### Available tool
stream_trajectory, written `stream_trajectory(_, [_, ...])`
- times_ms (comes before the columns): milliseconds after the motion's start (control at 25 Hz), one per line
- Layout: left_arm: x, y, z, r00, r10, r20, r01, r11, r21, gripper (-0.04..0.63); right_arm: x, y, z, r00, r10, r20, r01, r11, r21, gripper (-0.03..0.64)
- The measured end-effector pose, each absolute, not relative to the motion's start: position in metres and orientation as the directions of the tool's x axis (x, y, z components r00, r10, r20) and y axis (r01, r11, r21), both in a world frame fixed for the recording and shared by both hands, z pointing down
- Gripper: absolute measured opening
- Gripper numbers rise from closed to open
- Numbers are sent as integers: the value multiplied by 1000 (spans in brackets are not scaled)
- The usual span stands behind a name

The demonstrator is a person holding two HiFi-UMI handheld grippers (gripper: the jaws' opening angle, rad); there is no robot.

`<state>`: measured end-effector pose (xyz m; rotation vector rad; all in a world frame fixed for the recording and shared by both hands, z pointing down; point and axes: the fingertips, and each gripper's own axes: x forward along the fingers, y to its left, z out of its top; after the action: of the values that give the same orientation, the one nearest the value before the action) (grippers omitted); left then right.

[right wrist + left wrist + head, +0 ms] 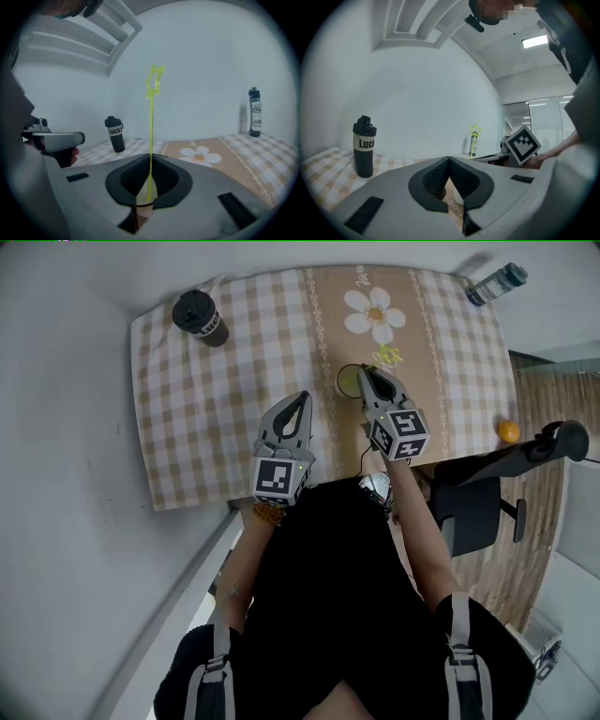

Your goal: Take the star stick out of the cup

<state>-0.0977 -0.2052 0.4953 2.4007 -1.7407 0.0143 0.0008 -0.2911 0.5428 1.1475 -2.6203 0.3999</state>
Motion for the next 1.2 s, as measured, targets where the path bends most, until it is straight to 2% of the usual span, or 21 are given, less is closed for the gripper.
stream_trajectory(920, [-79, -219, 438, 374, -927, -10, -924, -373, 81, 5, 12, -263, 493, -657, -708, 258, -750, 648, -131, 12])
stream_trajectory(1200, [-74, -220, 437, 384, -923, -15, -921, -384, 60, 5, 14, -256, 478, -646, -725, 239, -760, 640, -114, 12])
